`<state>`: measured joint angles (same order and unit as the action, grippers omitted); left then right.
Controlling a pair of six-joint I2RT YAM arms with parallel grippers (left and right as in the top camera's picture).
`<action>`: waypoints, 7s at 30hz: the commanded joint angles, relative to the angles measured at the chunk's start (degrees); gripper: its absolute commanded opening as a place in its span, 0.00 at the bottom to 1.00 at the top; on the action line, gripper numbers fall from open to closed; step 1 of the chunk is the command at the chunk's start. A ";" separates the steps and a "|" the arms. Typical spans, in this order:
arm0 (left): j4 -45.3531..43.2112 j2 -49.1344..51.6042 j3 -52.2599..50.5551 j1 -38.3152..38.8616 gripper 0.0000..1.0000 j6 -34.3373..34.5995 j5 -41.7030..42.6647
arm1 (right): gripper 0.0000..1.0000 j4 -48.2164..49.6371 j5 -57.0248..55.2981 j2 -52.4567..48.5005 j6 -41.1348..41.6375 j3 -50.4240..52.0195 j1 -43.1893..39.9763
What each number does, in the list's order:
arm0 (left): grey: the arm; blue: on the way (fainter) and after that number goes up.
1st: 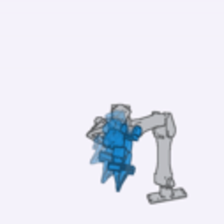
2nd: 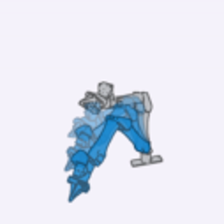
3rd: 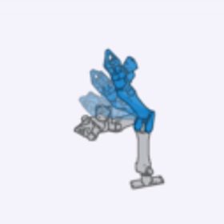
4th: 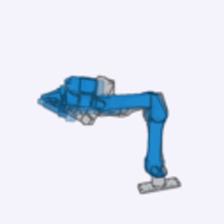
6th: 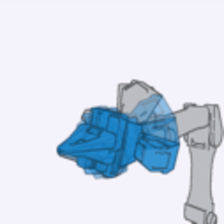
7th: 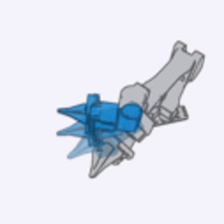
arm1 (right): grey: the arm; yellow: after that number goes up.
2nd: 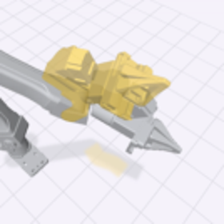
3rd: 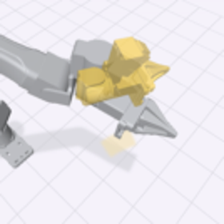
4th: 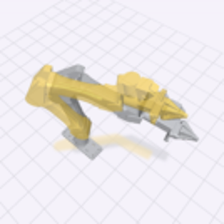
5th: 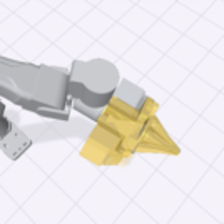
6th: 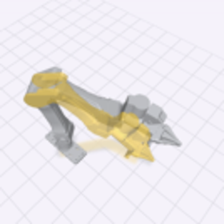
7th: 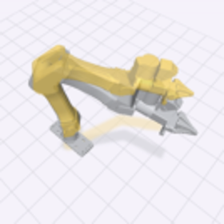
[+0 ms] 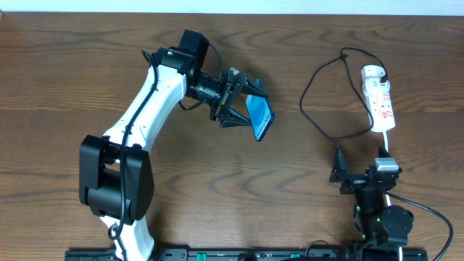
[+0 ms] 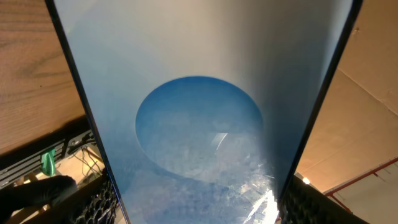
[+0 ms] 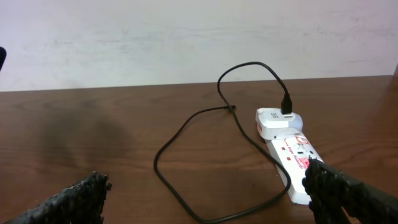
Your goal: Plug charger to phone and switch on socket
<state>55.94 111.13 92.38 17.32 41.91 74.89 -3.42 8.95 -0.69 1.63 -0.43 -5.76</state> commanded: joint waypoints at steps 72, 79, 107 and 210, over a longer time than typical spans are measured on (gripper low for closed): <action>-1.62 -0.66 0.63 -0.20 0.73 -0.74 -0.55 | 0.99 -36.48 24.94 -46.29 32.57 -54.84 -0.15; -1.64 -0.66 0.63 -0.20 0.72 -0.76 -0.57 | 0.98 -32.83 20.57 -49.13 29.46 -54.88 3.72; -1.64 -0.66 0.63 -0.20 0.72 -0.74 -0.57 | 0.75 -23.12 -33.22 -67.76 47.23 -55.49 53.24; -30.77 -73.77 -58.27 -17.88 0.98 16.11 -45.29 | 0.01 -9.33 9.33 -69.22 63.12 -52.54 38.21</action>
<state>29.50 34.06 36.58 -0.64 50.50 23.44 -13.87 6.55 -69.76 60.40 -54.22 37.06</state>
